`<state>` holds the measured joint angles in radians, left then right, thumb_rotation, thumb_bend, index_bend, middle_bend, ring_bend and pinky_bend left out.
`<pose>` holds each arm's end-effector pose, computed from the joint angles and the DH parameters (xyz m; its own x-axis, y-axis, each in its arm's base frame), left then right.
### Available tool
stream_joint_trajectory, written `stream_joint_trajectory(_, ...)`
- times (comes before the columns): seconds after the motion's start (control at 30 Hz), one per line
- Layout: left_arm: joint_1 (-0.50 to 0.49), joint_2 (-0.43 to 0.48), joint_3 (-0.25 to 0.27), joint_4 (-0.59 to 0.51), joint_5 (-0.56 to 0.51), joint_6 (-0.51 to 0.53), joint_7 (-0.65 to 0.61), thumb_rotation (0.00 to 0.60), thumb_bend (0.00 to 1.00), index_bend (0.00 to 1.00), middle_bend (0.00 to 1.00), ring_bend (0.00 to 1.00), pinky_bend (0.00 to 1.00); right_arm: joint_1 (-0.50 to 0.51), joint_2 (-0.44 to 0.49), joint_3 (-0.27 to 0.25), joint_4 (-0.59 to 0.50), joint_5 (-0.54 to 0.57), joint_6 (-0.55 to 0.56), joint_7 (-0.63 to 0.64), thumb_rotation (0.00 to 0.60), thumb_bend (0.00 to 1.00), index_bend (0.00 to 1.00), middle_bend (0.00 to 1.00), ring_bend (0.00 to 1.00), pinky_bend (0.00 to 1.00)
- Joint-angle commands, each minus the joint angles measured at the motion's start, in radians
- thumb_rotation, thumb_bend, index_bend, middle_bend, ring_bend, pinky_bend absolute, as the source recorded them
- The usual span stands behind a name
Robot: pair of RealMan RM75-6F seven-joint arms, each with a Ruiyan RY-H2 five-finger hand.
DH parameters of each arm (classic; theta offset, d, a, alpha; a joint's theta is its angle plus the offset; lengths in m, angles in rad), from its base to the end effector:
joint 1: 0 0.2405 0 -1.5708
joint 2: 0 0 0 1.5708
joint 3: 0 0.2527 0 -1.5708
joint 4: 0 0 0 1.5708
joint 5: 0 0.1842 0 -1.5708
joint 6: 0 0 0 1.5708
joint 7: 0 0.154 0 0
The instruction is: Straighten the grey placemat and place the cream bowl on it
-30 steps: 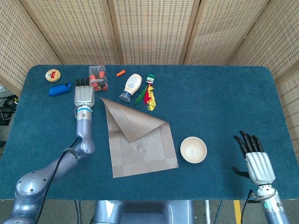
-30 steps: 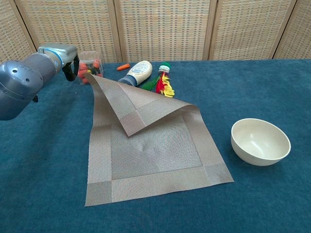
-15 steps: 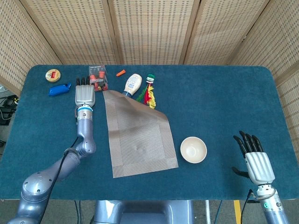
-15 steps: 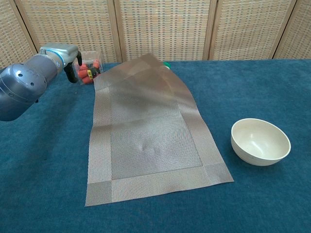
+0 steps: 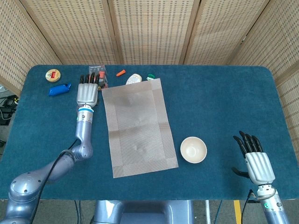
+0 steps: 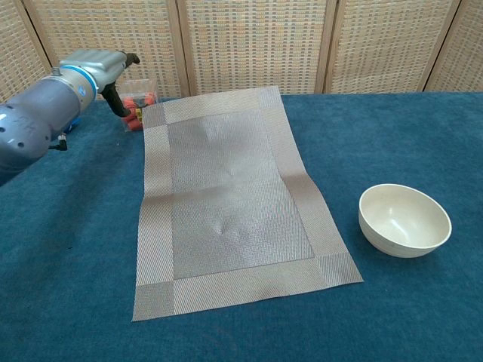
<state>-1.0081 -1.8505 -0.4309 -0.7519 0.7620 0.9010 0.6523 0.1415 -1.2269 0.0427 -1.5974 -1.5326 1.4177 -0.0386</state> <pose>-0.1440 0.4700 0.0201 0.6212 0.0455 0.7823 0.7824 0.0197 -0.6224 -0.2802 -0.2024 0.1365 0.3534 -0.0622 0.9334 -0.9327 -0.0998 0.3465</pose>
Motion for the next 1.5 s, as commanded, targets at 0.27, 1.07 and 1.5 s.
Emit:
stream_joint_trajectory(0.27,0.389,0.413,0.237,-0.732,0.380,0.461,-0.174,0.600,0.29,0.01,0.00,0.00,0.00,0.008,-0.002,-0.020,0.006,-0.031,-0.014,0.025,0.600,0.16,0.13,0.00,0.00,0.00)
stream_joint_trajectory(1.07,0.821,0.494,0.552,-0.835,0.754,0.864,-0.266,0.600,0.29,0.01,0.00,0.00,0.00,0.010,-0.031,-0.065,0.004,-0.137,0.017,0.018,0.600,0.16,0.20,0.00,0.00,0.00)
stream_joint_trajectory(1.5,0.866,0.505,0.523,-0.830,0.824,0.853,-0.298,0.600,0.29,0.01,0.00,0.00,0.00,0.066,-0.131,-0.053,-0.021,-0.172,-0.040,-0.073,0.600,0.19,0.35,0.01,0.00,0.07)
